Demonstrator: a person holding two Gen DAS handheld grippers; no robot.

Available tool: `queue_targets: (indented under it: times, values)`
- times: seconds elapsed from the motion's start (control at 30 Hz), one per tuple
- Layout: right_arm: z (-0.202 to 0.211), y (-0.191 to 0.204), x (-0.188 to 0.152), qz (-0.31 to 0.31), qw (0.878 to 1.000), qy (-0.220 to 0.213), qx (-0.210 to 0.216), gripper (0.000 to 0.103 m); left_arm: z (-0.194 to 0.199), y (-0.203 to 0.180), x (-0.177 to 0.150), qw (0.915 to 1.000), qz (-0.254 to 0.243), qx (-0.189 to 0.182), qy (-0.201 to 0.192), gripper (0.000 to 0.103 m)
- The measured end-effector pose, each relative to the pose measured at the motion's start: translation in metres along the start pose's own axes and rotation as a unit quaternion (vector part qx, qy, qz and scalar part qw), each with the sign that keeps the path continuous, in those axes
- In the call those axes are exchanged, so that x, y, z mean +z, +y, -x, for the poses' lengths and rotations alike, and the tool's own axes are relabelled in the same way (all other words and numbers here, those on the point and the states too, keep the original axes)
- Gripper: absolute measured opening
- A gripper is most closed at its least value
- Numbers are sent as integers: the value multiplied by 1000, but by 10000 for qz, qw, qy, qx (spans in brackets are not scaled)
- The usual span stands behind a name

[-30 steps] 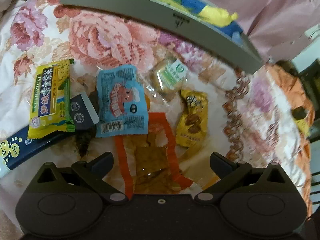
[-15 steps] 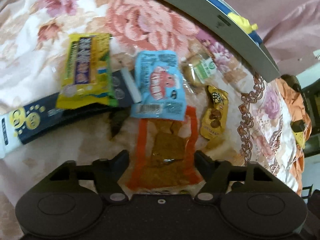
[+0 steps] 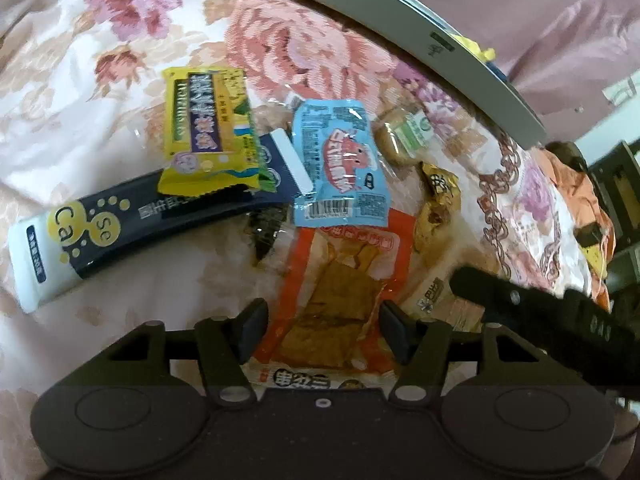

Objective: Organize snacks
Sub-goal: 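Move the left tool toward the red tofu packet while the right tool approaches the wrapped cake bun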

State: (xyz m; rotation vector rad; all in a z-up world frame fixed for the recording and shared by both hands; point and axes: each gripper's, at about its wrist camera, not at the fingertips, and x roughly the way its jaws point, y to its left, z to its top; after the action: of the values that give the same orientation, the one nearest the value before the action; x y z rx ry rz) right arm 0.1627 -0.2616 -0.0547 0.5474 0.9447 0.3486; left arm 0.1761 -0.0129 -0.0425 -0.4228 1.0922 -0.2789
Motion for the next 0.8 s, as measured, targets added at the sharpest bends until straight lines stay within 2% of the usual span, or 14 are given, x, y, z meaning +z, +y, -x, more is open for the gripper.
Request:
queue_targets:
  times: [0.3,0.4,0.63,0.8]
  values:
    - [-12,3,4,-24,9994,282,177,101,-6,-13,-4,9979,-652,-55,25,85]
    - [-14,3,4,-38,9994,287,165,101,-7,-20,-9,9950,-992,88,-56,88]
    - [-18,12,2,266,9992,290,-1,103,-9,-22,-24,9878,-1520,327,-78,89]
    - [-20,20,-4,575,9978,294,-167,103,-16,-27,-33,9776,-1970,736,-53,89]
